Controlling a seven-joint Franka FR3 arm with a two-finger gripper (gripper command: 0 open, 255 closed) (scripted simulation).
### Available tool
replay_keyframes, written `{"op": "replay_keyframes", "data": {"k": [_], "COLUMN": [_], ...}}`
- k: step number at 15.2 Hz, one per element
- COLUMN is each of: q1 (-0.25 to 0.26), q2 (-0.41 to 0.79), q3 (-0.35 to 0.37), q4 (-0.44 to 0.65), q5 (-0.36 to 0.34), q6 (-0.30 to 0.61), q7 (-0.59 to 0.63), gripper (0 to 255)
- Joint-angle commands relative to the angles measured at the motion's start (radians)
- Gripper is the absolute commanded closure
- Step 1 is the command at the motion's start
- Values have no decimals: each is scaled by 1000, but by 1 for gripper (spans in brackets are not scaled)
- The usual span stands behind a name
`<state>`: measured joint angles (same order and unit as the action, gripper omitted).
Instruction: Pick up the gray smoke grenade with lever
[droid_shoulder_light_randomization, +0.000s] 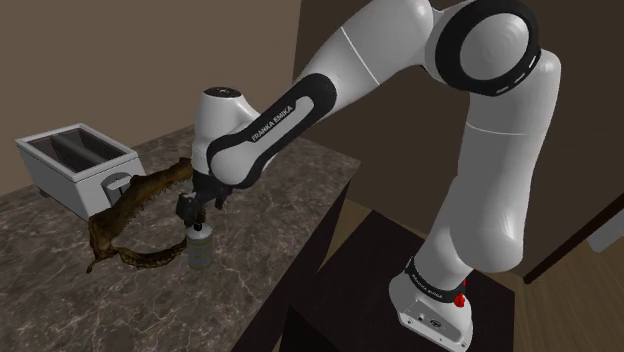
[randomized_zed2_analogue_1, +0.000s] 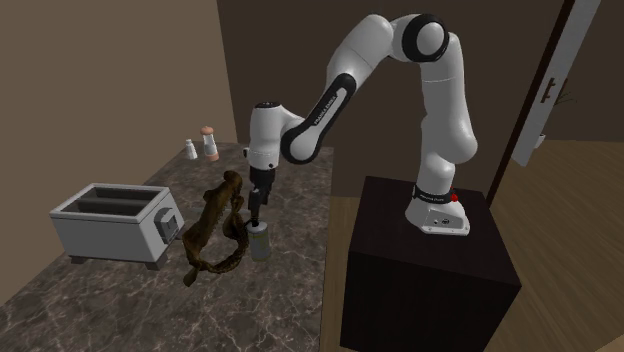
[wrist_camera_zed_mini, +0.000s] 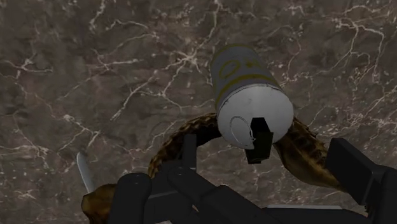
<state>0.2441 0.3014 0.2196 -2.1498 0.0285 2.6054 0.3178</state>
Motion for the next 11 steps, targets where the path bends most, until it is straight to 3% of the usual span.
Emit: {"op": "replay_keyframes", "data": {"k": [1, 10, 11], "q1": [23, 36, 35], "q2": [68, 148, 149], "q3": [-5, -20, -20], "q4": [60, 59, 61], "q5": [-23, -41, -41], "q6": [15, 95, 94], "q7": [28, 34, 34], "gripper": [0, 0, 255]}}
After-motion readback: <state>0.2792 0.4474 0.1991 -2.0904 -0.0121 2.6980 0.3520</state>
